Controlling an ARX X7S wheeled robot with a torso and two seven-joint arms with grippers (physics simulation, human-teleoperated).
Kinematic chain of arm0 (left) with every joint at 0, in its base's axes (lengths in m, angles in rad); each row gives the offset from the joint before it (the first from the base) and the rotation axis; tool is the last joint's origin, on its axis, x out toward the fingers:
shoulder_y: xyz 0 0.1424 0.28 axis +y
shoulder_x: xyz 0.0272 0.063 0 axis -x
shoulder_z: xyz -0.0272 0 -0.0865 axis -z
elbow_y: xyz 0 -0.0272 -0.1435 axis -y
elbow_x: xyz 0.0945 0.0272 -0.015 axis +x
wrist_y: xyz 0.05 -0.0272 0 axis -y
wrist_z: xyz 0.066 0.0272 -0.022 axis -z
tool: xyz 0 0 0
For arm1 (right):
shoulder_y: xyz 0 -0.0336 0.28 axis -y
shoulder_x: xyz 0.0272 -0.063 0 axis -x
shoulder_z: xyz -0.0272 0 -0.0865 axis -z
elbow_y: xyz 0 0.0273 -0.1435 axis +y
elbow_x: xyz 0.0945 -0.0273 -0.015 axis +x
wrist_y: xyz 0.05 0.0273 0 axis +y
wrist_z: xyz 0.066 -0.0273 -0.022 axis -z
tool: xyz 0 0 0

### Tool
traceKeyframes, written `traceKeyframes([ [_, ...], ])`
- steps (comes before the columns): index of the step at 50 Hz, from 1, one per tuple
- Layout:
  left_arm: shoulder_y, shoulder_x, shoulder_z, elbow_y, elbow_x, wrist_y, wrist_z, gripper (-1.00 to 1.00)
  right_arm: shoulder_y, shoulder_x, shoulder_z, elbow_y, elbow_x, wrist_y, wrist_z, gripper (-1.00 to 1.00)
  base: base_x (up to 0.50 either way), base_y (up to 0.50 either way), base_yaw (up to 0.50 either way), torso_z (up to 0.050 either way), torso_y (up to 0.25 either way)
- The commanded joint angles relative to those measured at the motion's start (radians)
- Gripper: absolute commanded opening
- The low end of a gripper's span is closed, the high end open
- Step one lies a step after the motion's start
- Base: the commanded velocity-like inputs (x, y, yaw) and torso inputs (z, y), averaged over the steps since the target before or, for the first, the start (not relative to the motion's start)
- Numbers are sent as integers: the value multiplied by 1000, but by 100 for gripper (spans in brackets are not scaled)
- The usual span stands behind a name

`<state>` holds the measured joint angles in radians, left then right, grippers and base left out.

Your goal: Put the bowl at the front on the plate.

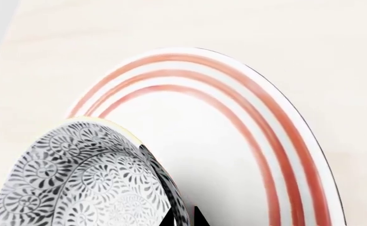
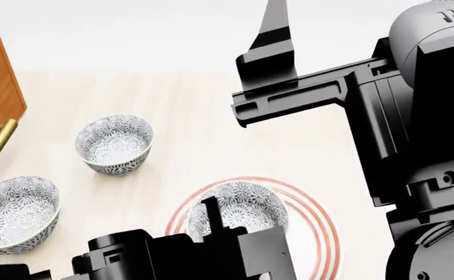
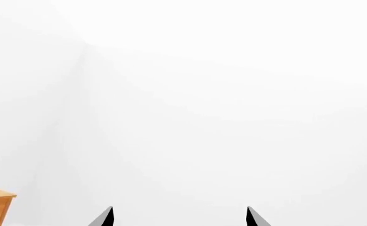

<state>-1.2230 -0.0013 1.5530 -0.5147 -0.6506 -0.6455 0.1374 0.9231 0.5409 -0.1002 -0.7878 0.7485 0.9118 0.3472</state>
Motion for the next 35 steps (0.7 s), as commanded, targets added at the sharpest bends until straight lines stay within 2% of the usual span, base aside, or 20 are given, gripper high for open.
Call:
traceKeyframes([
  [1, 12, 1, -6, 3, 25, 5, -10, -100, -7, 2, 1, 0, 2, -7, 3, 100, 0, 0, 0, 0, 10],
  [35, 47, 1, -5, 7, 66, -5, -3, -100, -11, 7, -16, 12, 4, -24, -1, 100, 0, 0, 0, 0, 0],
])
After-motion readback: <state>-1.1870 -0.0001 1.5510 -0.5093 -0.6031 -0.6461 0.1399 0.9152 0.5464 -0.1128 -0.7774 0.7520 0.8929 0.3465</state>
